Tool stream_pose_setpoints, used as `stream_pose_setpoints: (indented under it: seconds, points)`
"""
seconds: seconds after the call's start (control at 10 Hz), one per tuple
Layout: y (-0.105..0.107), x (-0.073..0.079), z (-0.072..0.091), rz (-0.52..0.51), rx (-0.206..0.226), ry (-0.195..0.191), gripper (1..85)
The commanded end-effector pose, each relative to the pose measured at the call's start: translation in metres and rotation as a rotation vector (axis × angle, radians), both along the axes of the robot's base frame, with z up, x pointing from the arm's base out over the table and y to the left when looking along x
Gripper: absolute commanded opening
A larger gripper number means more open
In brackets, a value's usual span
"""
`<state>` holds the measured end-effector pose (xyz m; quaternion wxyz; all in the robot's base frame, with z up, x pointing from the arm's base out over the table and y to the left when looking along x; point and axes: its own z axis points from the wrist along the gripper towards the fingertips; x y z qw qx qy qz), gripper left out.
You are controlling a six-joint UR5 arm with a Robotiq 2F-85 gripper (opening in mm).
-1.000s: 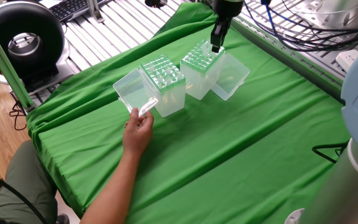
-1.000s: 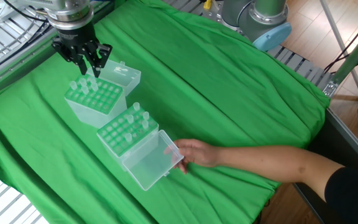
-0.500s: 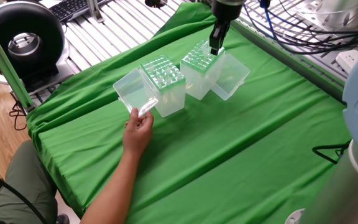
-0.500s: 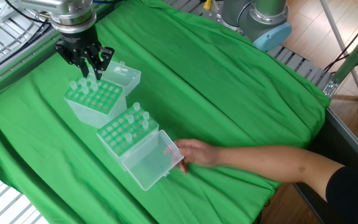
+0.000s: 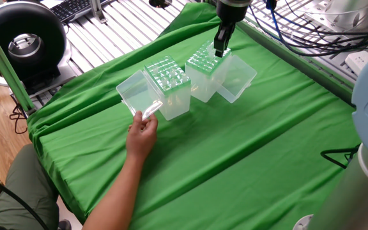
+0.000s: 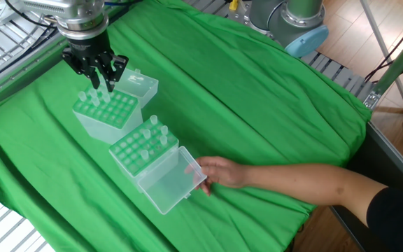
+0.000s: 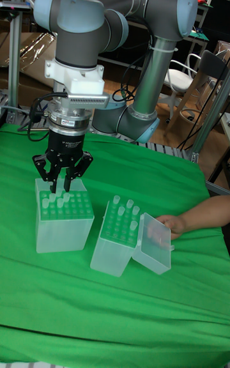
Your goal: Insert a large pipette tip into the holder for large pipette tips
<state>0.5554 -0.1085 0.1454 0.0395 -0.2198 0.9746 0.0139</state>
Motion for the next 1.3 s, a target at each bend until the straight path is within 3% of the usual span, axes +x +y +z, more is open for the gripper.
stream_pose_setpoints:
  seconds: [0.0, 0.5, 1.2]
  points:
    - [0.001, 0.001, 0.003, -0.004, 0.006, -0.005, 34.3]
    - [0.006, 0.012, 0.002, -0.004, 0.022, -0.031, 28.3]
    - [0.004, 0.014, -0.003, 0.009, 0.022, -0.047, 28.7]
